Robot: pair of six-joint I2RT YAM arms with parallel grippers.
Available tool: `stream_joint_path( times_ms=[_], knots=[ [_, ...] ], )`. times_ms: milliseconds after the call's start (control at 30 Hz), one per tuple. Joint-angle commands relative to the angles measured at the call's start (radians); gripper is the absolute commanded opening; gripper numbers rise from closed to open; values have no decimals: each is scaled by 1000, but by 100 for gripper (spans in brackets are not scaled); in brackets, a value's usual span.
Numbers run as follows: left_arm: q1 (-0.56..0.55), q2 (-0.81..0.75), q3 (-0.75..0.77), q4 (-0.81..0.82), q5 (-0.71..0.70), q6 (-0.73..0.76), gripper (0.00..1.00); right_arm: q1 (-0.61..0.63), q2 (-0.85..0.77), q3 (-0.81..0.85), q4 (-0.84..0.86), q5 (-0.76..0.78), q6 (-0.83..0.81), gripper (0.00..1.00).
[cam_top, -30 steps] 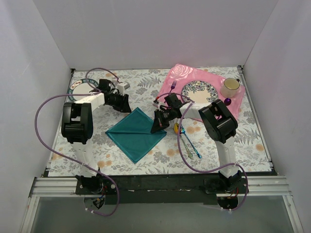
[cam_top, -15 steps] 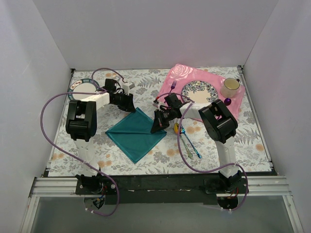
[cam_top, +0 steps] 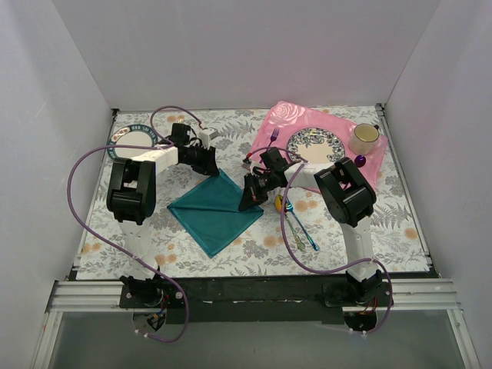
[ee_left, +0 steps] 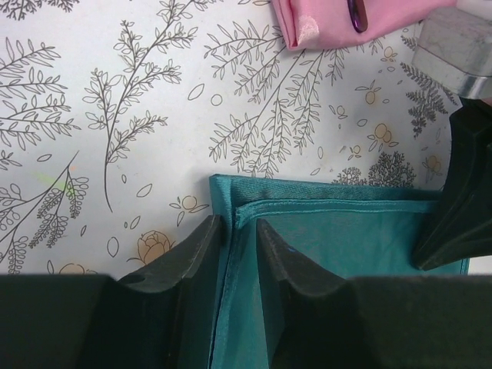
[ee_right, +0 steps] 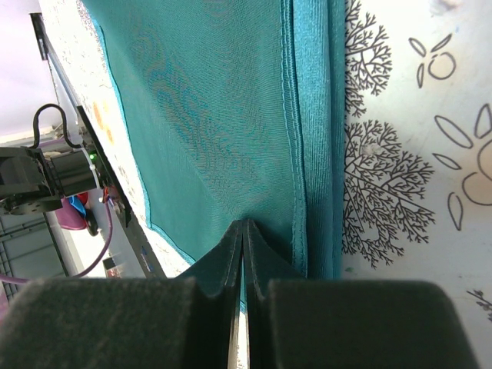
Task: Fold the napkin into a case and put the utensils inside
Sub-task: Fold the square-folded napkin at the center of the board.
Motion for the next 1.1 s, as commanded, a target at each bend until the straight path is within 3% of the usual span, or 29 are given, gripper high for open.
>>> stream_joint_path(
  times_ms=[0, 533, 1067],
  knots=[
    [-4, -20, 23, 28, -30, -11, 27, 3, 19, -10, -20, 51, -22, 6],
    [-11, -54, 6, 49, -13, -17, 25, 3, 17, -16, -19, 49, -23, 6],
    [-28, -42, 5, 34, -5, 1, 14, 3, 17, -13, -20, 48, -23, 6]
  ],
)
